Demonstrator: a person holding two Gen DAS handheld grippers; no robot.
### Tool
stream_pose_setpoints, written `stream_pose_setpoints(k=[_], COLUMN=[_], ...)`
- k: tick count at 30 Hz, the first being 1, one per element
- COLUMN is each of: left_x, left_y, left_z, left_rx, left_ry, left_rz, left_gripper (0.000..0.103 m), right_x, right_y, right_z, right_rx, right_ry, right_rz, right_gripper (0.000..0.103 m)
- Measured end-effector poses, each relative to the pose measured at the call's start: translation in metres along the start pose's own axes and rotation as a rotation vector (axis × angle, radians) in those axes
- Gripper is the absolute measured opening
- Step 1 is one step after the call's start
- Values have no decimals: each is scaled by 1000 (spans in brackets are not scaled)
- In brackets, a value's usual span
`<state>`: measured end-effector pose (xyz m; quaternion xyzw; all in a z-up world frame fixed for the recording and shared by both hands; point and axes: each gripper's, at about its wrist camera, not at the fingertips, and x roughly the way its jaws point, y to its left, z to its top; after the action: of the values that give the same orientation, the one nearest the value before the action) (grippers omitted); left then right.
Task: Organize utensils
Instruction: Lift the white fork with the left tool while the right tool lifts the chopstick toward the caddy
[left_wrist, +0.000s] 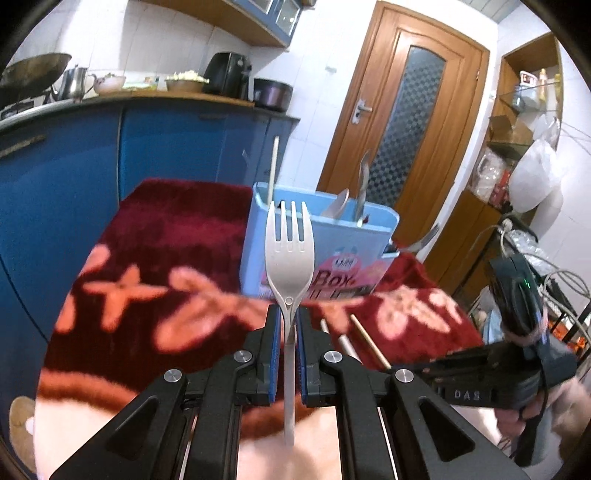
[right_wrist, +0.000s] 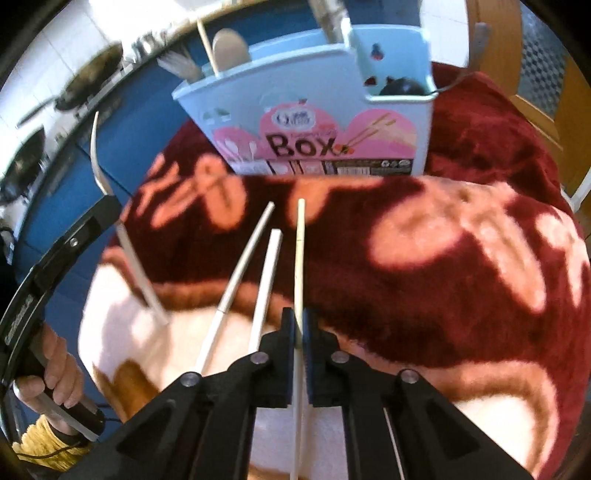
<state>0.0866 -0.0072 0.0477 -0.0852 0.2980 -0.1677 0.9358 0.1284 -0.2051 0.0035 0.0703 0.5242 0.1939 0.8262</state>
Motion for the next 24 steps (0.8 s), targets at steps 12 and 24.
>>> stream_pose_setpoints(k=[12,24], left_x=[-2,-1], left_y=[-17,-27], left_z=[55,116], left_rx=[43,68], left_ry=[-131,-264], left_rz=[6,36], left_gripper=[7,7], right_x=[-60,-73], right_y=[-1,-14], right_z=[4,12], right_rx=[-14,-1], right_ry=[-370,-511], right_rz=[46,66], right_gripper=[6,6])
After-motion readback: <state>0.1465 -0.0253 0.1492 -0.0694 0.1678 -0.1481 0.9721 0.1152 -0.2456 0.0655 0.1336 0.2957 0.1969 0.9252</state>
